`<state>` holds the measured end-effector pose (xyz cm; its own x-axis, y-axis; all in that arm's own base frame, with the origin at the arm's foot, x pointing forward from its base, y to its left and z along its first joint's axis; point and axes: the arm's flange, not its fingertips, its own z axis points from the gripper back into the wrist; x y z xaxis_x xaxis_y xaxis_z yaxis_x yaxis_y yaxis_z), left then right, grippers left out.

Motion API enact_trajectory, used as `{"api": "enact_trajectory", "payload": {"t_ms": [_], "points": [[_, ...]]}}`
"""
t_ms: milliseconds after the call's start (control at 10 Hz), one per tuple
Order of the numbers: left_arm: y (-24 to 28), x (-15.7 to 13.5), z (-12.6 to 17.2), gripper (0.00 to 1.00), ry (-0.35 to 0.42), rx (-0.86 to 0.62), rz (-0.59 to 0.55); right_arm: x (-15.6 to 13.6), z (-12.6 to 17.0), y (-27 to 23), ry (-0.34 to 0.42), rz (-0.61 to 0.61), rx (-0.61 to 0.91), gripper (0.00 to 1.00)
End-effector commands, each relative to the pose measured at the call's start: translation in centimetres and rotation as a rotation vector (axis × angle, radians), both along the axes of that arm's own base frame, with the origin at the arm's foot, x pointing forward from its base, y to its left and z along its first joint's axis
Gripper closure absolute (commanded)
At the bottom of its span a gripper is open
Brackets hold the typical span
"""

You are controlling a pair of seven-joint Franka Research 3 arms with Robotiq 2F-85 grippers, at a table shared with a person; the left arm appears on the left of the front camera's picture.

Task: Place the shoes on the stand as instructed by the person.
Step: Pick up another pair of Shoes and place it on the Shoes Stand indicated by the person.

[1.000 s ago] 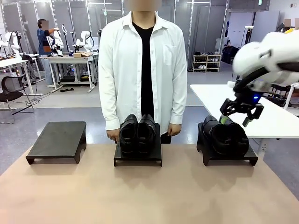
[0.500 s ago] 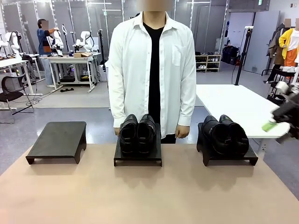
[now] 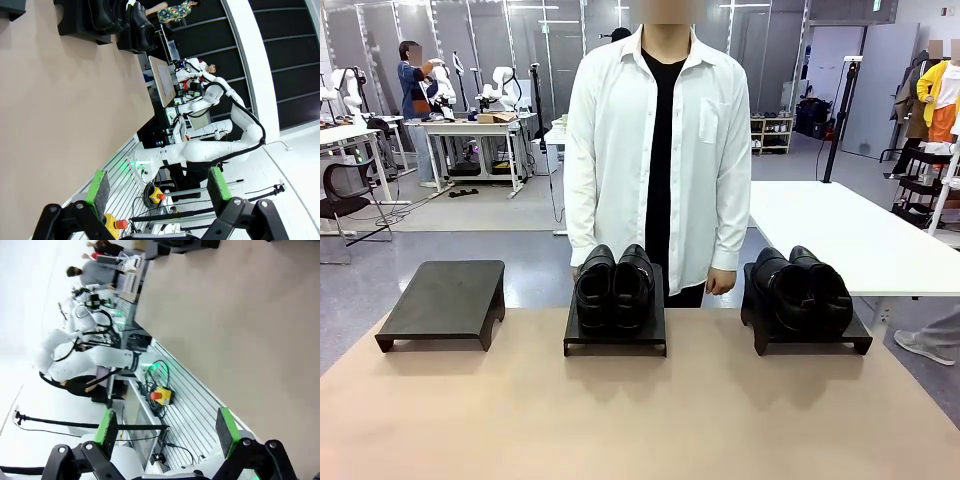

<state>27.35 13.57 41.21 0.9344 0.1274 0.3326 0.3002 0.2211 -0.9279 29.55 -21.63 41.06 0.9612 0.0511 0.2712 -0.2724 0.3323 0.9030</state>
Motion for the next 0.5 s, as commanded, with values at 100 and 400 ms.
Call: {"api": "enact_trajectory", "payload": {"t_ms": [100,400], "points": [[0.0,-0.1,0.1,0.0,-0.008,-0.004,-0.007,1.2,-3.3,-0.1,-0.026,-0.006,0.126,0.0],[0.0,-0.1,0.1,0.0,-0.008,-0.004,-0.007,0.1,-3.0,-0.1,-0.002,-0.017,0.084,0.0]]}}
